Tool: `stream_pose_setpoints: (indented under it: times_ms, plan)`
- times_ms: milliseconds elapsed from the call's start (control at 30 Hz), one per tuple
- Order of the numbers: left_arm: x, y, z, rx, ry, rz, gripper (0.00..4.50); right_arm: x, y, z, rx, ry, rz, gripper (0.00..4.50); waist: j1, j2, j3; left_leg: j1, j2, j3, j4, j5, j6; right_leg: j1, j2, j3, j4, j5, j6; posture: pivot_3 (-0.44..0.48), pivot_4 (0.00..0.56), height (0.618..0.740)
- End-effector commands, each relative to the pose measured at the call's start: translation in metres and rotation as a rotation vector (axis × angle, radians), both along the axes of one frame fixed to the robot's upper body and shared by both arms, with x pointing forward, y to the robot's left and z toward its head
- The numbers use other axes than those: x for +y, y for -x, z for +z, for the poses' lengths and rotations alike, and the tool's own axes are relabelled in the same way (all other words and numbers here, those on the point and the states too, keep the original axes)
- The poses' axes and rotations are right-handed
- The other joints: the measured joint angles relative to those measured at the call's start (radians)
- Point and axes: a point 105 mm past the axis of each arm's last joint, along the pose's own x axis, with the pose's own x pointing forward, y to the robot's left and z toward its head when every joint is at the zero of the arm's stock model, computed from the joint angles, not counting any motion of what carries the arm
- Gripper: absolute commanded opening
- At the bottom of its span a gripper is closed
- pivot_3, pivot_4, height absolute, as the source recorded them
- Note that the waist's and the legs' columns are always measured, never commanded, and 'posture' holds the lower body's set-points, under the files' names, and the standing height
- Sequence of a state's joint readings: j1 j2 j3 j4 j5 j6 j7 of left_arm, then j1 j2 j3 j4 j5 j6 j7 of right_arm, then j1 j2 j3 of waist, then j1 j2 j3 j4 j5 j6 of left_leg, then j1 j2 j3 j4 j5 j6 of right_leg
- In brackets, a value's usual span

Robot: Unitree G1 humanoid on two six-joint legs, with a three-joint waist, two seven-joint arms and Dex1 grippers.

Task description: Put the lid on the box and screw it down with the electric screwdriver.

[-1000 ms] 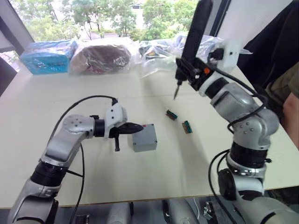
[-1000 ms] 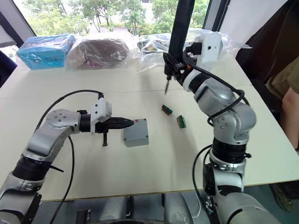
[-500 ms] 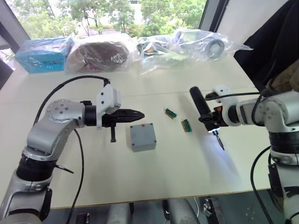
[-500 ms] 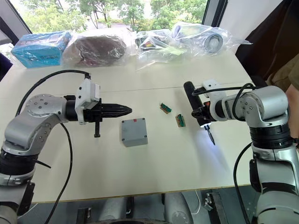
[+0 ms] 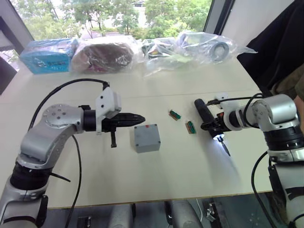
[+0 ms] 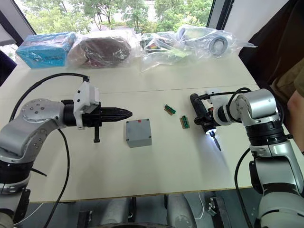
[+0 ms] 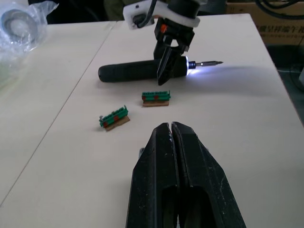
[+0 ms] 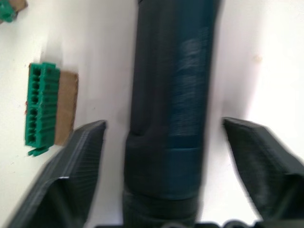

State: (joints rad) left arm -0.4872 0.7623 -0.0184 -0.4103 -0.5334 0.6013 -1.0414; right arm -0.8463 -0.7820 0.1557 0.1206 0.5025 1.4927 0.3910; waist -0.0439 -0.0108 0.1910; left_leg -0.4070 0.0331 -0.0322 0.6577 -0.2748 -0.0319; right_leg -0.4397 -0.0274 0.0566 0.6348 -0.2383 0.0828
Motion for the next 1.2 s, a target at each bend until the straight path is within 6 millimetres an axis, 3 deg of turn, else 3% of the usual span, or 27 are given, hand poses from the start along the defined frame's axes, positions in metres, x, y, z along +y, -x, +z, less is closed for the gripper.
stream_pose_setpoints:
  times_ms: [33,67,133,233,467,567,733,933,1200]
  plan:
    - [0.005,0.000,0.002,-0.028,-0.010,0.019,0.00,0.005,-0.009,0.040,-0.184,0.055,0.086,4.47,0.000,0.000,0.000,0.000,0.000,0.000,0.000,0.000,0.000,0.000,0.000,0.000,0.000,0.000,0.000,0.000,0.150,0.740]
    - [0.008,-0.002,-0.001,-0.021,-0.016,0.032,0.00,0.009,-0.011,0.050,-0.253,0.081,0.137,4.47,0.000,0.000,0.000,0.000,0.000,0.000,0.000,0.000,0.000,0.000,0.000,0.000,0.000,0.000,0.000,0.000,0.150,0.740]
    - [0.018,-0.007,-0.015,-0.002,-0.056,0.075,0.00,0.040,-0.007,0.077,-0.429,0.063,0.324,4.47,-0.003,0.001,0.000,0.000,0.000,0.000,0.000,0.000,0.000,0.000,0.000,0.000,0.000,0.000,0.000,0.000,0.150,0.740]
    - [0.029,-0.010,-0.032,0.031,-0.092,0.114,0.00,0.080,0.013,0.089,-0.532,-0.030,0.535,3.88,-0.008,0.001,0.000,0.001,0.001,0.000,0.000,0.000,0.000,-0.001,0.001,0.000,0.002,0.000,0.001,0.000,0.150,0.740]
    - [0.040,-0.015,-0.057,0.068,-0.131,0.140,0.00,0.114,0.034,0.053,-0.524,-0.070,0.682,1.34,0.011,-0.001,0.000,-0.001,0.000,-0.001,0.004,0.000,0.000,-0.001,0.000,-0.001,0.004,0.000,0.001,0.000,0.150,0.740]
    - [0.036,-0.016,-0.060,0.072,-0.126,0.133,0.00,0.122,0.037,0.037,-0.501,-0.067,0.710,0.03,0.008,-0.001,0.000,-0.001,0.000,0.001,0.007,0.000,0.000,0.000,-0.001,0.000,0.004,0.000,0.000,0.000,0.150,0.740]
    - [0.030,-0.018,-0.072,0.082,-0.133,0.122,0.00,0.136,0.046,0.012,-0.473,-0.074,0.761,0.03,0.005,-0.001,0.000,0.001,0.000,0.000,0.008,0.000,0.000,0.001,0.000,0.000,0.009,0.000,-0.001,0.000,0.150,0.740]
    - [0.024,-0.024,-0.082,0.072,-0.143,0.121,0.00,0.147,0.046,-0.001,-0.446,-0.106,0.772,0.03,0.000,-0.001,0.000,0.004,0.000,-0.001,0.008,0.000,0.000,0.000,0.001,0.000,0.014,0.001,0.000,0.000,0.150,0.740]
    - [0.009,-0.047,-0.084,0.026,-0.113,0.118,0.00,0.166,0.061,-0.013,-0.354,-0.214,0.838,0.03,0.005,-0.001,0.000,0.003,0.000,-0.001,0.009,0.000,0.000,0.001,0.000,0.000,0.013,0.001,0.000,0.000,0.150,0.740]
